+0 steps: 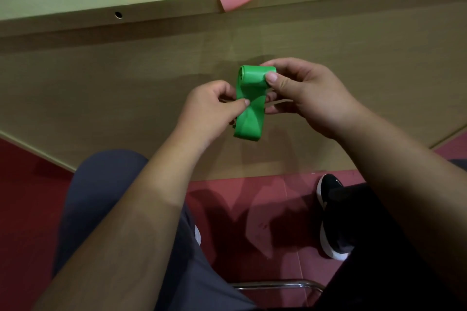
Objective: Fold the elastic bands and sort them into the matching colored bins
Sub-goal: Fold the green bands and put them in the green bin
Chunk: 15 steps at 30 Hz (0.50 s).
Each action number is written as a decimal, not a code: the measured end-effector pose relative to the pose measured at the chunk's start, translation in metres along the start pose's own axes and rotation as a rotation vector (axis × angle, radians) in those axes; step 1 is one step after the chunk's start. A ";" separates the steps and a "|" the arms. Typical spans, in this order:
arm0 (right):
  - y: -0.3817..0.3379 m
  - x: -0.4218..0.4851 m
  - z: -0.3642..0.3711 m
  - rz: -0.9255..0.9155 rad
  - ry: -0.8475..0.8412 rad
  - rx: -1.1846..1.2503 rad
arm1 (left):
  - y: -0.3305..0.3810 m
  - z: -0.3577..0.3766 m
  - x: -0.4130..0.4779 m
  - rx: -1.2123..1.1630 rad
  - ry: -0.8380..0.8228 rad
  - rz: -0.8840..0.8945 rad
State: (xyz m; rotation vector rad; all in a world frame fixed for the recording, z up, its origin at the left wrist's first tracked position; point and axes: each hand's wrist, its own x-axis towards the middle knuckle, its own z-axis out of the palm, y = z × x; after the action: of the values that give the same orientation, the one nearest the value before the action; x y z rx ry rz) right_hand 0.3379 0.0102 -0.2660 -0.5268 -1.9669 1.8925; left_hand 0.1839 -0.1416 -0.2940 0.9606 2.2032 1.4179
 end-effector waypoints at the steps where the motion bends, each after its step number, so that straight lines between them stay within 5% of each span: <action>1: 0.000 0.000 0.000 -0.001 0.003 -0.001 | 0.001 0.000 0.000 -0.008 0.006 -0.002; 15: 0.002 0.002 0.000 -0.031 0.059 -0.063 | 0.002 0.001 -0.002 -0.044 0.032 -0.035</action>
State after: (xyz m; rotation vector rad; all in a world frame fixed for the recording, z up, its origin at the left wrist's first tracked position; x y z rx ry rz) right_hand 0.3366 0.0117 -0.2680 -0.5596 -1.9900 1.7810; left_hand 0.1869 -0.1418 -0.2931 0.8869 2.1915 1.4693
